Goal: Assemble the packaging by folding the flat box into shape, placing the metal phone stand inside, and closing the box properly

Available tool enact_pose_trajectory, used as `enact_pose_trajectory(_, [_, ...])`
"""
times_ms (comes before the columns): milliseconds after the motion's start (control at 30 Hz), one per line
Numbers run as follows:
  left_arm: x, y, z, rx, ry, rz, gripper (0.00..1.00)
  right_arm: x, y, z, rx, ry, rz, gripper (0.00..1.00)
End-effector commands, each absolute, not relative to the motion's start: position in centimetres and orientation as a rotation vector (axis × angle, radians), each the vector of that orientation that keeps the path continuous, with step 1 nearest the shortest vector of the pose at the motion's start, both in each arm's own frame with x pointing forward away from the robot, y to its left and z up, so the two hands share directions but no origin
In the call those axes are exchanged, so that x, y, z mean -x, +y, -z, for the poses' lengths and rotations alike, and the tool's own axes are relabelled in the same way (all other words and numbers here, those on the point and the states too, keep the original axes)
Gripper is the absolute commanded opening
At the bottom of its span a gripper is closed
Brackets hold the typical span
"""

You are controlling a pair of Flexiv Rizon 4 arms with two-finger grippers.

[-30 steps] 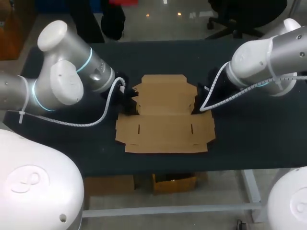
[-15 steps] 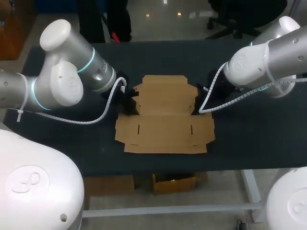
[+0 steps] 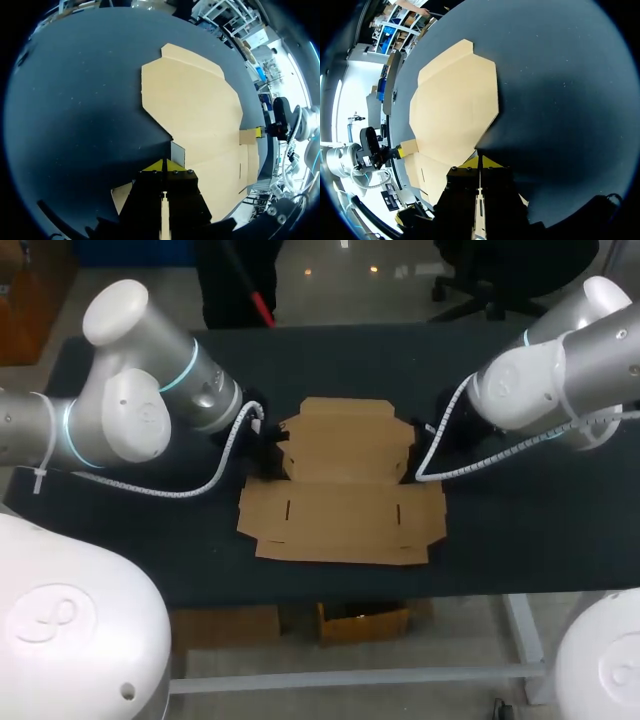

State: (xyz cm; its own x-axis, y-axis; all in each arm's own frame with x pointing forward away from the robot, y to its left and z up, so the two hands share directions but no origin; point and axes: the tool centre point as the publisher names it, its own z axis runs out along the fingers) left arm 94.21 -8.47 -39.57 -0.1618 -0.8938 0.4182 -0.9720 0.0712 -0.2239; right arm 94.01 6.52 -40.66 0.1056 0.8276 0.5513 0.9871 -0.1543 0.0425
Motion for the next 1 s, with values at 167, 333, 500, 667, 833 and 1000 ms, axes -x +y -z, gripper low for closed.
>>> enact_pose_trajectory(167, [-94.1,-8.7,39.5,-1.922,-2.172,-0.674,0.00,-94.8,6.5,40.9,2.040,-1.769,0.664,0.00])
enact_pose_trajectory(333, [-94.0,-8.8,39.4,-1.918,-2.175,-0.675,0.00,-95.1,6.8,40.9,2.034,-1.772,0.662,0.00])
enact_pose_trajectory(500, [-94.0,-8.8,39.4,-1.918,-2.176,-0.676,0.00,-95.5,6.8,40.7,2.037,-1.776,0.663,0.00])
enact_pose_trajectory(667, [-94.0,-8.7,39.4,-1.921,-2.175,-0.678,0.00,-95.9,6.9,40.5,2.039,-1.781,0.662,0.00])
enact_pose_trajectory(833, [-93.8,-8.6,39.3,-1.921,-2.177,-0.679,0.00,-96.5,7.0,40.7,2.039,-1.780,0.654,0.00])
enact_pose_trajectory(1000, [-93.8,-8.6,39.3,-1.919,-2.181,-0.680,0.00,-97.2,7.1,40.7,2.037,-1.778,0.645,0.00])
